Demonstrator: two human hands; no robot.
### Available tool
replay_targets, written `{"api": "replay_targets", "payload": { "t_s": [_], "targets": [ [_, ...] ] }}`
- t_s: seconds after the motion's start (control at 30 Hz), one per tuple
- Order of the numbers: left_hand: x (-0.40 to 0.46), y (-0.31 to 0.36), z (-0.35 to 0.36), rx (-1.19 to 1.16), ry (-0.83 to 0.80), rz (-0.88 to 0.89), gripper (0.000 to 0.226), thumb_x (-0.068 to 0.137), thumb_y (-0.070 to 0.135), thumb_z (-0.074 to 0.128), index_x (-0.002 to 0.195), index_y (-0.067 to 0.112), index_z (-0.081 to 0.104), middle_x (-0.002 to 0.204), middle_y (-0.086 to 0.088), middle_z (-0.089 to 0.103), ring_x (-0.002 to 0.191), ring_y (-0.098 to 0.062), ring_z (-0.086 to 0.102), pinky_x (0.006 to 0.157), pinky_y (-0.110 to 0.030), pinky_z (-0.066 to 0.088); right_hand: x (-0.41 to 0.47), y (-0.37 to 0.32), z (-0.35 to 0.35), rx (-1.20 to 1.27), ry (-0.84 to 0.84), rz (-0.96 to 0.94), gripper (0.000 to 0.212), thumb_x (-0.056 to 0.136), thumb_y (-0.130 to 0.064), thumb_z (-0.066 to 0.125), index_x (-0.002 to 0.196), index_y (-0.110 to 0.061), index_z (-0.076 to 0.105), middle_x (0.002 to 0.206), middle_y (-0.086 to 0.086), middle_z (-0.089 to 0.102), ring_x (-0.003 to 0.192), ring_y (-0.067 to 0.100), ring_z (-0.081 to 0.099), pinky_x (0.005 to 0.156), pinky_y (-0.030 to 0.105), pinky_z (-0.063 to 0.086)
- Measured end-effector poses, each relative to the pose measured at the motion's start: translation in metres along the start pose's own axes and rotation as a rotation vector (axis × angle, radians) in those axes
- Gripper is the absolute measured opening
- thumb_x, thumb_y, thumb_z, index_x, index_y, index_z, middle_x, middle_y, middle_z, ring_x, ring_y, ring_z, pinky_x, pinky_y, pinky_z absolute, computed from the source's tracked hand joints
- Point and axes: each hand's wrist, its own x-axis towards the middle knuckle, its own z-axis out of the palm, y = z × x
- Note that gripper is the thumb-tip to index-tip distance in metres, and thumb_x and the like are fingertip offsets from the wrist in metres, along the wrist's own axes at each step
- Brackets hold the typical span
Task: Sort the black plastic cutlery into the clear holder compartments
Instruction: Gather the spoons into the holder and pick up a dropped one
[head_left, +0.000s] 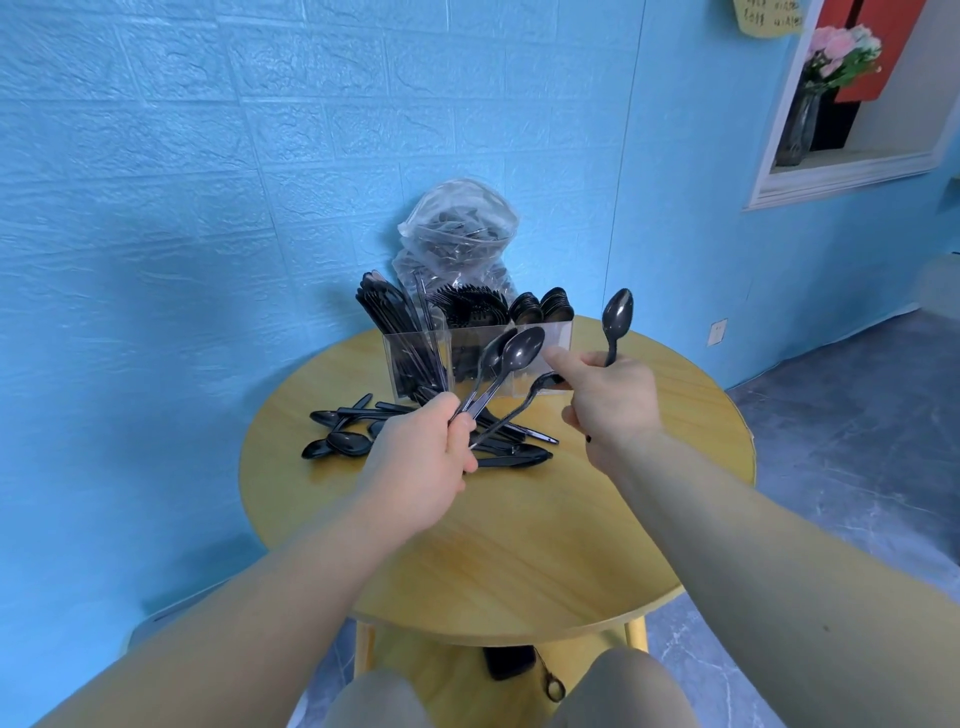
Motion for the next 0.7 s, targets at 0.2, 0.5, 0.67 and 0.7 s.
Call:
{"api": "replay_targets", "payload": {
  "t_s": [0.2,0.5,0.67,0.7],
  "targets": [
    [0.005,-0.010,-0.007,0.050,0.031,0.000,0.030,0.101,0.027,0.034,0.074,0.015,0.041,0.070,0.001,0.066,0.058,-0.019,0.057,0.060,-0.036,0.048,0.000,0.004,-0.005,-0.069,-0.180,0.015,0.009,0.081,-0.006,0.065,0.086,-0.013,0.066,0.087,0.003,0.072,0.062,0.011,0.051,0.053,0.025,0.041],
    [0.003,-0.009,-0.008,0.119,-0.005,0.132,0.035,0.102,0.034,0.029,0.071,0.018,0.034,0.057,0.002,0.040,0.054,-0.017,0.040,0.055,-0.036,0.033,0.010,0.010,-0.003,-0.336,-0.094,-0.224,0.011,0.082,-0.022,0.070,0.086,-0.020,0.060,0.062,-0.005,0.058,0.051,0.014,0.047,0.051,0.027,0.038],
    [0.003,-0.009,-0.009,0.113,-0.004,0.158,0.035,0.102,0.034,0.028,0.075,0.014,0.038,0.057,0.001,0.042,0.055,-0.019,0.041,0.055,-0.037,0.034,0.015,0.012,-0.003,-0.346,-0.106,-0.191,0.008,0.085,-0.026,0.069,0.091,-0.022,0.066,0.082,-0.005,0.064,0.066,0.013,0.058,0.062,0.031,0.056],
    [0.003,-0.009,-0.009,0.105,-0.008,0.158,0.035,0.102,0.034,0.029,0.078,0.012,0.041,0.058,0.000,0.043,0.055,-0.019,0.042,0.055,-0.038,0.035,0.015,0.011,-0.003,-0.313,-0.119,-0.176,0.003,0.086,-0.022,0.068,0.089,-0.020,0.066,0.082,-0.005,0.064,0.066,0.011,0.057,0.058,0.025,0.054]
  ]
}}
